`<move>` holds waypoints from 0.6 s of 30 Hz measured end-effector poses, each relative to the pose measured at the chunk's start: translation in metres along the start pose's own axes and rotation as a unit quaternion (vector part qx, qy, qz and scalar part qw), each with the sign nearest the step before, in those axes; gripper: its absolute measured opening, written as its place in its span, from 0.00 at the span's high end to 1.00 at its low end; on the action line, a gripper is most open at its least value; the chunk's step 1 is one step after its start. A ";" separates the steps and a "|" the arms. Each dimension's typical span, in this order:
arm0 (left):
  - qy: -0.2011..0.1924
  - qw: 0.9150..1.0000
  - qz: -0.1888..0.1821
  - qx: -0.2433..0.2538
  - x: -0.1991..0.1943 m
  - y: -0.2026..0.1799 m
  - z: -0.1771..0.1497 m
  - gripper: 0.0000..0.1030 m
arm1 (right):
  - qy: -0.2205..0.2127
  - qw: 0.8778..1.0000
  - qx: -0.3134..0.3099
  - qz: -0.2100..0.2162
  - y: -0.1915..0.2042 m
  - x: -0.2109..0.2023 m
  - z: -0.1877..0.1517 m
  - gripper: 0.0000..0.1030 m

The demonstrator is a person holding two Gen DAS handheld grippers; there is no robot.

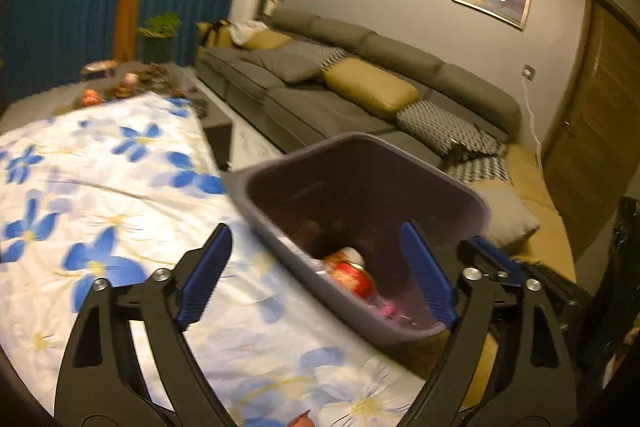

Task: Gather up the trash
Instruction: 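Open the left tool over the bin while the right tool releases the red can, then move both open tools back over the bed toward the black bag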

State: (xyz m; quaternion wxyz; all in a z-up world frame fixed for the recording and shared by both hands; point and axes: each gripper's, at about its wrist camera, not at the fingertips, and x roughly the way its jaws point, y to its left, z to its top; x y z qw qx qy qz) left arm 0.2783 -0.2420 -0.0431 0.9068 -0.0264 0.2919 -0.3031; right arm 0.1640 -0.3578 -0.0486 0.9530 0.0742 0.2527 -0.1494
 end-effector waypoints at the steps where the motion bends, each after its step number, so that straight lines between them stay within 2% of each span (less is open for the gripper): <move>1: -0.005 1.000 0.011 -0.001 -0.006 0.003 -0.001 0.15 | -0.008 1.000 -0.001 -0.003 0.000 -0.006 -0.001 0.66; 3: -0.015 0.998 0.053 -0.004 -0.023 0.014 -0.006 0.14 | -0.021 1.000 -0.001 -0.009 0.002 -0.017 -0.002 0.59; 5: -0.020 0.996 0.089 -0.009 -0.037 0.026 -0.011 0.14 | -0.034 0.999 0.002 -0.012 0.006 -0.027 -0.005 0.45; 8: -0.026 0.990 0.139 -0.016 -0.059 0.048 -0.022 0.14 | -0.054 0.999 -0.001 -0.006 0.018 -0.042 -0.010 0.35; 13: -0.026 0.975 0.217 -0.034 -0.102 0.095 -0.041 0.14 | -0.066 0.997 -0.020 0.029 0.055 -0.056 -0.014 0.29; 18: -0.039 0.955 0.280 -0.083 -0.156 0.148 -0.056 0.14 | -0.057 0.994 -0.032 0.086 0.099 -0.061 -0.016 0.27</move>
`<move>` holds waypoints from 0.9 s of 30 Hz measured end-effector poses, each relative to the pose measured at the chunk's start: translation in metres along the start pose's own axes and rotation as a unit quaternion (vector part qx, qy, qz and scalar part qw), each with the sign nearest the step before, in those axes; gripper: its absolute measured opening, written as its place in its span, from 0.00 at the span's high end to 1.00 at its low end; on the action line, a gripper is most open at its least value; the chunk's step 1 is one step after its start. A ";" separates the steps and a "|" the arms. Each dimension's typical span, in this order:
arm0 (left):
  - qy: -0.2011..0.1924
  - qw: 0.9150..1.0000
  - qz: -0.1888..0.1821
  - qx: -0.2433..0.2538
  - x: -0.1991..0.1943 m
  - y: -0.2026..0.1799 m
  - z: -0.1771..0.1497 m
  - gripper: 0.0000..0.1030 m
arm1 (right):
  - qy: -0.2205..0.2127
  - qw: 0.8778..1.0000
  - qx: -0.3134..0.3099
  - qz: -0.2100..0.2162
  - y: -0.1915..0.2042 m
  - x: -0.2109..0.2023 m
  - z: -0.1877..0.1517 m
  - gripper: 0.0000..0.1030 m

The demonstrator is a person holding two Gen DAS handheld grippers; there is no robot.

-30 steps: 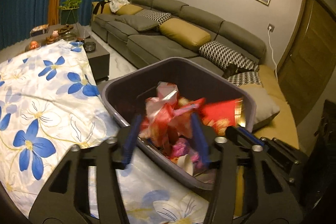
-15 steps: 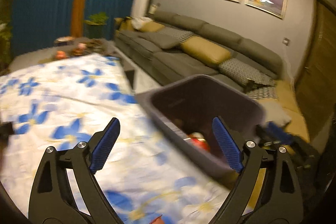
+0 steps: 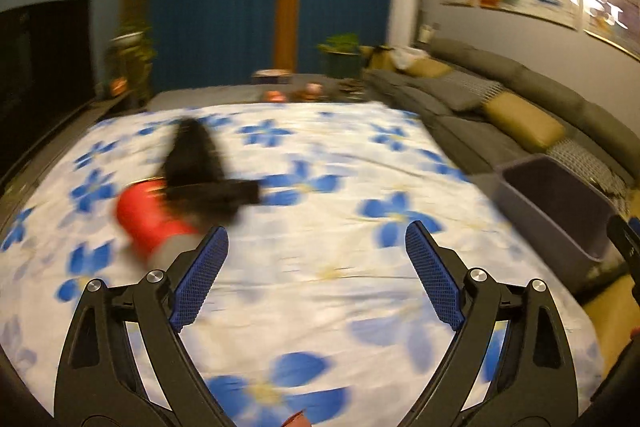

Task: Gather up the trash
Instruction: 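Move both open tools back over the bed toward the black bag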

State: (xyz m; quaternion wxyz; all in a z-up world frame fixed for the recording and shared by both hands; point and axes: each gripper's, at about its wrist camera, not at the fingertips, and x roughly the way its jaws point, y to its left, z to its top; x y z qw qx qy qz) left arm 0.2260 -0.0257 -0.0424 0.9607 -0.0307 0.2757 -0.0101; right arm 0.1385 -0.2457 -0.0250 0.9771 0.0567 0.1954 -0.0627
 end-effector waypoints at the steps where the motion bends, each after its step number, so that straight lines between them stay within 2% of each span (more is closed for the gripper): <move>1: -0.001 1.000 0.010 -0.008 -0.002 0.012 0.000 0.14 | 0.001 1.000 -0.004 0.008 0.009 0.001 0.000 0.27; 8: -0.020 0.995 0.089 -0.046 -0.017 0.096 0.003 0.14 | 0.015 0.997 -0.028 0.074 0.077 0.002 -0.003 0.27; 15: -0.041 0.983 0.158 -0.081 -0.013 0.162 0.011 0.14 | 0.019 0.991 -0.062 0.118 0.150 0.011 -0.001 0.27; 17: -0.041 0.981 0.169 -0.089 -0.008 0.174 0.009 0.14 | 0.022 0.990 -0.067 0.125 0.164 0.016 -0.001 0.27; 21: -0.031 0.978 0.165 -0.120 -0.002 0.197 0.005 0.14 | 0.037 0.986 -0.080 0.140 0.197 0.033 -0.003 0.27; 25: -0.039 0.975 0.187 -0.111 0.002 0.206 0.004 0.14 | 0.045 0.983 -0.093 0.152 0.225 0.050 -0.005 0.27; 27: -0.041 0.973 0.194 -0.122 0.002 0.213 0.004 0.14 | 0.047 0.981 -0.097 0.160 0.238 0.057 -0.004 0.27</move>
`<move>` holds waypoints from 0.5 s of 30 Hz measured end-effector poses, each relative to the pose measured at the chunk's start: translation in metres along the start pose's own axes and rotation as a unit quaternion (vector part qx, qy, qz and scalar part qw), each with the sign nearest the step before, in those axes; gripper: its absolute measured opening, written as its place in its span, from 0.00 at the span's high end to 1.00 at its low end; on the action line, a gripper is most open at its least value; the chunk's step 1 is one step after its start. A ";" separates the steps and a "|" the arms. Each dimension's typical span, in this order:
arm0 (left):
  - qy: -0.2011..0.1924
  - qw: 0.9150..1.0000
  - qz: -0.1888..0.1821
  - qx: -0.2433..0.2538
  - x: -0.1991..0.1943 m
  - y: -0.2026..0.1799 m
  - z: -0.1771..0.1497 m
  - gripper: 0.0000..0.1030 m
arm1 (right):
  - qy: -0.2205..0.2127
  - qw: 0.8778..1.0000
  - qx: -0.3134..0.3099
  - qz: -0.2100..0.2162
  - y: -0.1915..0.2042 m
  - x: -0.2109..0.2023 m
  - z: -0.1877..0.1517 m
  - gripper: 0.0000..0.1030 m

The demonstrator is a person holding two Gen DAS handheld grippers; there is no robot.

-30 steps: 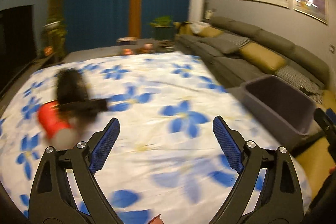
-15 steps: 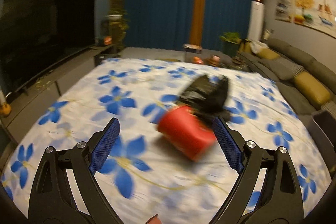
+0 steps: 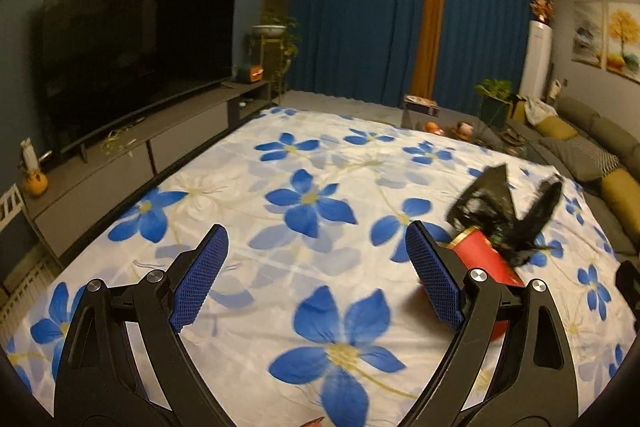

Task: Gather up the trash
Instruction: 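Move both open tools back over the bed toward the black bag, then close the right tool on the black plastic bag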

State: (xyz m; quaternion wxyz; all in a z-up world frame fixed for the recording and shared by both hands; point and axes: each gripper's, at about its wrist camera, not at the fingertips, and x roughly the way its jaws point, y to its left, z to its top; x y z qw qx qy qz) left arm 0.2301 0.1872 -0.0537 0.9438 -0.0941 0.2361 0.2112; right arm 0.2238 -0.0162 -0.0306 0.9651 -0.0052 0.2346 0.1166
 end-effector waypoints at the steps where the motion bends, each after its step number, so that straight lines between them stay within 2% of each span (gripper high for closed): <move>1: 0.002 1.000 0.002 -0.008 0.001 0.004 0.000 0.14 | 0.001 1.000 -0.001 0.003 0.005 0.006 0.002 0.27; 6: -0.003 1.000 0.029 -0.008 0.007 0.012 0.001 0.14 | 0.009 1.000 0.003 0.017 0.020 0.036 0.015 0.27; 12: 0.013 0.999 0.021 -0.033 0.011 0.021 0.000 0.14 | 0.017 0.999 0.019 0.035 0.030 0.060 0.026 0.29; 15: 0.019 0.999 0.017 -0.036 0.013 0.021 -0.001 0.14 | 0.033 0.998 0.034 0.049 0.030 0.076 0.030 0.35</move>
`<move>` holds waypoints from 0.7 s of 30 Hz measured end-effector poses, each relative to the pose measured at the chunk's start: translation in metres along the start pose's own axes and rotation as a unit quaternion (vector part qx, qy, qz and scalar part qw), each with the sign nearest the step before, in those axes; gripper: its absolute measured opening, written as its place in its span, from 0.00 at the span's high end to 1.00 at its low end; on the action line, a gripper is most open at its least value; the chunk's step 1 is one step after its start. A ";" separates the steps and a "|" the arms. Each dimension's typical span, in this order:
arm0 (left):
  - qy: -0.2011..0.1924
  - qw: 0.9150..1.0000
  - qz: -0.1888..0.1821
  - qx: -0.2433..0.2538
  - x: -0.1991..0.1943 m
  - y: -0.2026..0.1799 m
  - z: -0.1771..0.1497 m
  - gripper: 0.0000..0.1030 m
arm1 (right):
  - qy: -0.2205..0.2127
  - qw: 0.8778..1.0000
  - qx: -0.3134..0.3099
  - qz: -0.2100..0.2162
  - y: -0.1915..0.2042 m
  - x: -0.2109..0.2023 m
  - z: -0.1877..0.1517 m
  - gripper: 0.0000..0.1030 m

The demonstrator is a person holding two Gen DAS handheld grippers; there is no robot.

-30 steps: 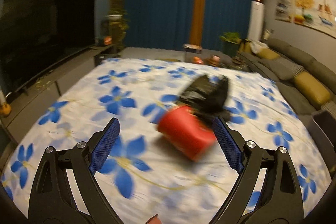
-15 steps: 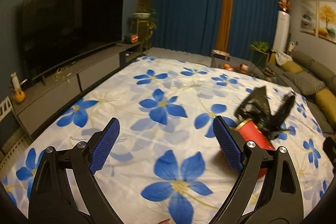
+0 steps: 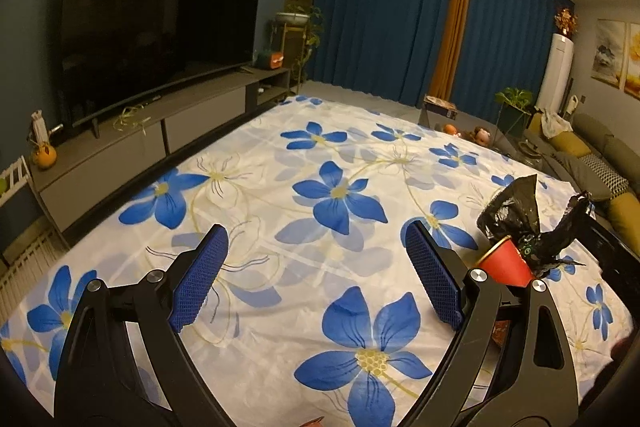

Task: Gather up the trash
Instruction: 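Close the right tool on the black plastic bag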

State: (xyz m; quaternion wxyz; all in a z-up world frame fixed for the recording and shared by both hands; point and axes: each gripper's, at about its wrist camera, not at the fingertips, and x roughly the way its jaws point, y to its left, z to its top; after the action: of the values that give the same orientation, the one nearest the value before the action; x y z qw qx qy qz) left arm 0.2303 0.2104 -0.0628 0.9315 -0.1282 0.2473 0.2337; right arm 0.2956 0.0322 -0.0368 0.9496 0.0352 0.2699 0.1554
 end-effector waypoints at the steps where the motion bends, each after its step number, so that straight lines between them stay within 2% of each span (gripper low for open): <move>1: 0.001 1.000 -0.002 0.000 0.000 -0.001 0.000 0.14 | 0.007 1.000 0.004 0.003 0.000 0.005 0.001 0.38; 3: 0.003 1.000 -0.005 0.001 0.000 -0.002 -0.001 0.14 | 0.014 1.000 0.007 0.006 0.000 0.013 0.002 0.44; 8: 0.011 1.000 -0.025 0.003 0.001 -0.006 -0.003 0.14 | 0.038 0.999 -0.004 0.007 0.002 0.027 0.000 0.86; 11: 0.014 0.999 -0.046 0.008 0.001 -0.012 -0.005 0.14 | 0.031 0.999 -0.008 -0.001 -0.002 0.023 -0.002 0.90; 15: 0.022 0.995 -0.091 0.019 -0.001 -0.023 -0.008 0.14 | 0.008 1.000 -0.006 -0.027 -0.015 0.007 -0.003 0.91; 21: 0.046 0.983 -0.173 0.033 -0.002 -0.041 -0.014 0.13 | -0.019 0.998 0.001 -0.057 -0.040 -0.027 -0.008 0.91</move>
State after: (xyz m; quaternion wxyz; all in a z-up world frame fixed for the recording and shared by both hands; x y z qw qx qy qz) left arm 0.2432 0.1691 -0.0685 0.9492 -0.1492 0.2714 0.0551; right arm 0.2807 -0.0148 -0.0358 0.9618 0.0235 0.2538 0.0997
